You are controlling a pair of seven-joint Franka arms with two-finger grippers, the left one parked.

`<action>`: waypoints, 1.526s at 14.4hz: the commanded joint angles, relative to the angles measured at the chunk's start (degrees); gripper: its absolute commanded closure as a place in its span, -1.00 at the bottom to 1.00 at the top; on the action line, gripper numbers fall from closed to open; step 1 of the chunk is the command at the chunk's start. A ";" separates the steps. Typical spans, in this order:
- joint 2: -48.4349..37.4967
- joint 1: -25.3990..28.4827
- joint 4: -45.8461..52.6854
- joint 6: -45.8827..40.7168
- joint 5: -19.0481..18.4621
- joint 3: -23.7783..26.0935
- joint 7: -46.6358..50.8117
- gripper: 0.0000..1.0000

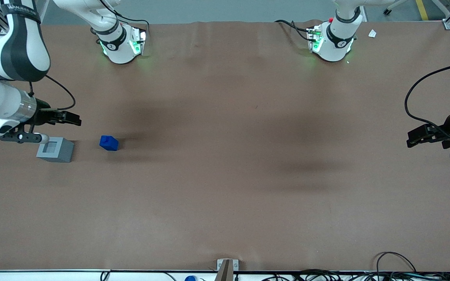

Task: Insert blue part into gray base with right arm
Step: 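Move the open right gripper over the blue block and lower it, then close the right gripper on the blue block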

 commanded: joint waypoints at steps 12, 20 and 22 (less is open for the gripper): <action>3.36 3.07 -13.06 17.76 0.72 0.25 4.36 -0.87; 10.65 3.43 -13.15 24.52 0.63 0.25 4.18 -0.66; 12.15 3.43 -13.41 25.93 0.63 0.25 4.10 -0.59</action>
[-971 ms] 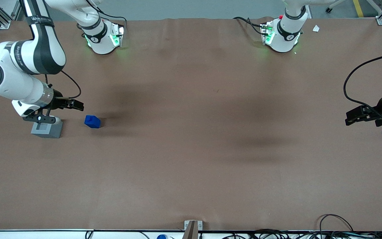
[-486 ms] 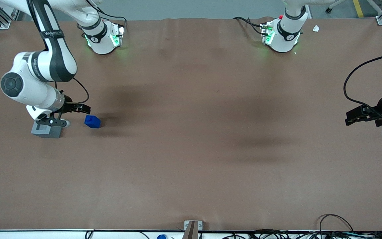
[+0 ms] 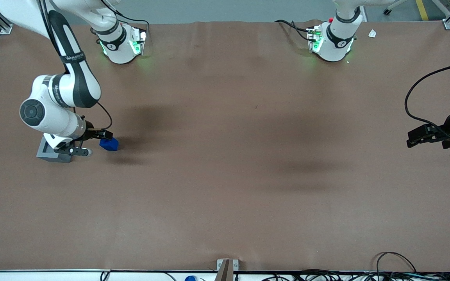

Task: Insert blue part into gray base with right arm
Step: 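Close the right gripper on the blue block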

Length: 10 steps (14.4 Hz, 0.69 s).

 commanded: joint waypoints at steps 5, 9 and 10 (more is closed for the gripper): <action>2.80 0.81 -1.53 3.94 0.27 -0.21 0.18 -0.46; 4.04 0.63 -1.44 5.08 0.10 -0.21 0.18 -0.13; 4.30 0.54 -1.44 5.09 0.10 -0.21 0.18 0.02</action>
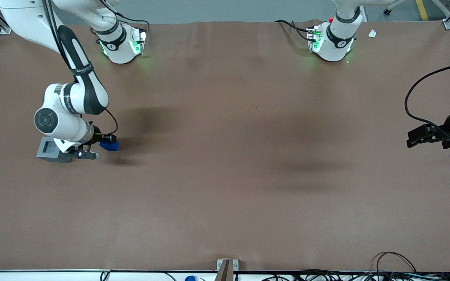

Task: Insert blue part into gray base with right arm
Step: 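Close the right gripper on the blue block, then lift the blue block and carry it over the gray base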

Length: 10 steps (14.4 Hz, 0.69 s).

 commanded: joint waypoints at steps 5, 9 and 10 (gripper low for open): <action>0.02 -0.95 -0.43 0.77 0.02 -0.39 0.19 0.86; -0.68 -2.54 1.67 -0.89 0.02 -0.39 0.19 0.91; -0.77 -3.24 2.64 -1.68 0.02 -0.48 0.37 0.91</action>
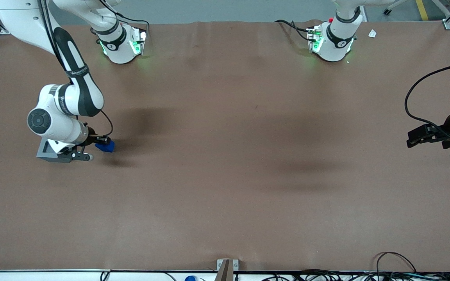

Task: Insert blue part into gray base with right arm
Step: 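Lift the blue block and carry it over the gray base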

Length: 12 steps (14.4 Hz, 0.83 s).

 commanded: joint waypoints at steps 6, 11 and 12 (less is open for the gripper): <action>-1.16 -5.23 10.05 -12.43 -0.05 0.30 -2.95 0.92; -2.03 -9.80 14.20 -17.80 -1.71 0.30 -9.89 0.92; -2.47 -10.77 14.29 -18.33 -2.94 0.30 -10.43 0.92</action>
